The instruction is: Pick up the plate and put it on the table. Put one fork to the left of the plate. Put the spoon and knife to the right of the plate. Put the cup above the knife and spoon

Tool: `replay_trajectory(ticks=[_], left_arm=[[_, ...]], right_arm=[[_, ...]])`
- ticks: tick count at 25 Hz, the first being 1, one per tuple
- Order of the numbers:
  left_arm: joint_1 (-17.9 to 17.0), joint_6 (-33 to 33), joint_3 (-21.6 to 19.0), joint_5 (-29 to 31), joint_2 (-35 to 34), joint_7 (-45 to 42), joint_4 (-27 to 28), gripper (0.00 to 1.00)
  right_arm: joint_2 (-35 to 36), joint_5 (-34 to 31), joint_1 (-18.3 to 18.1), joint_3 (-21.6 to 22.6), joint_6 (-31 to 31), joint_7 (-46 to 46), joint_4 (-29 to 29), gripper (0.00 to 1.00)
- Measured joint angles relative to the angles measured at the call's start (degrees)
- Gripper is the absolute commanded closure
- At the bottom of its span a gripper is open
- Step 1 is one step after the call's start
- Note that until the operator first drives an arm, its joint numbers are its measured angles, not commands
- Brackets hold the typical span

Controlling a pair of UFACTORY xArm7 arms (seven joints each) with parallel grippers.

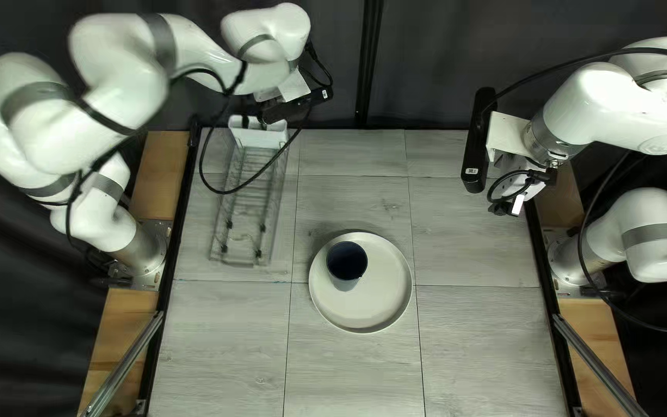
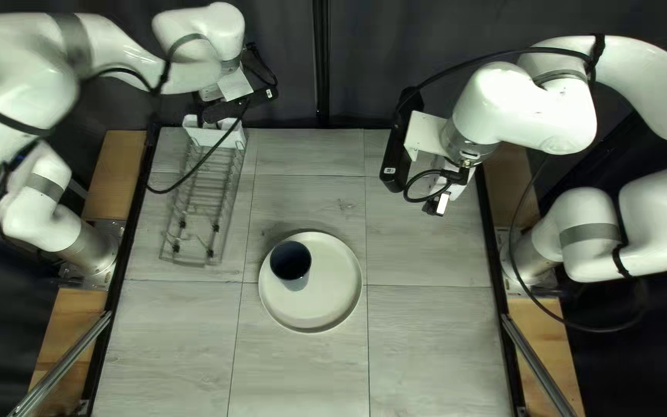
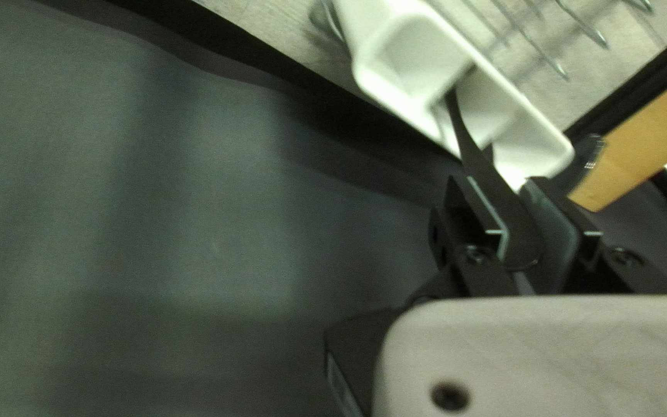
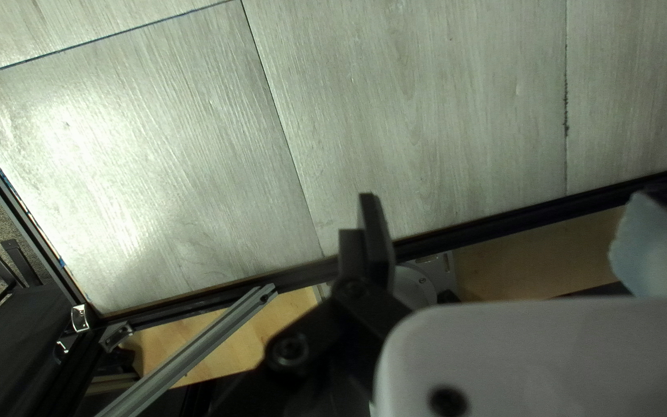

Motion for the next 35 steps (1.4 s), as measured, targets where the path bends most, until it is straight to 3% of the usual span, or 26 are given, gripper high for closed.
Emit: replay_trajectory(ticks=[6, 11, 22, 35], left_arm=[[-2.9, 9.5, -8.6, 4.0, -7.7, -10.4, 1.8, 1.0], [-4.7, 13.5, -15.5, 5.1, -14.5, -15.9, 2.7, 1.0], [-11.2, 4.5, -29.2, 8.6, -21.9, -24.6, -3.9, 1.0], [-11.9, 2.7, -29.2, 7.8, -23.4, -24.1, -4.7, 1.0]], right_arm=[[0.0, 0.0, 0.0, 0.0, 0.0, 0.0, 0.0, 0.0], [0.0, 0.0, 0.0, 0.0, 0.0, 0.0, 0.0, 0.0], [0.0, 0.0, 0.0, 0.0, 0.0, 0.0, 0.0, 0.0], [0.0, 0.0, 0.0, 0.0, 0.0, 0.0, 0.0, 0.0]])
